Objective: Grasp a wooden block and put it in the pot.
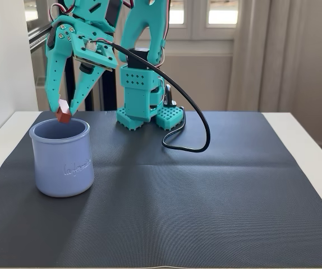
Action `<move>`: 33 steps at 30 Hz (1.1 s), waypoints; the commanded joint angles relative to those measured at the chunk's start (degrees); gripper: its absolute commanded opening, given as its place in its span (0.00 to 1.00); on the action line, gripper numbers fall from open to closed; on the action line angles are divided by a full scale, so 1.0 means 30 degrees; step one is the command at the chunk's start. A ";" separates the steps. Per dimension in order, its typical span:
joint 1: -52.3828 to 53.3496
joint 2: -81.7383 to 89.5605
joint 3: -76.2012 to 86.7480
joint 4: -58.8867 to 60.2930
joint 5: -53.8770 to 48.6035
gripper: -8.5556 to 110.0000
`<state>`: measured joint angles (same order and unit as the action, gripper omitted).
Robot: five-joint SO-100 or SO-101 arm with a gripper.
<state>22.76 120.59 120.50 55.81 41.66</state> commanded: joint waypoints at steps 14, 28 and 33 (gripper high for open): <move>0.0469 0.0645 -0.0117 0.0557 -0.0146 0.08; -0.3457 0.9375 0.3691 0.0967 -0.9551 0.07; -0.5098 1.4443 0.7471 0.0967 -1.2041 0.07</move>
<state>9.49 157.94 138.78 58.71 7.73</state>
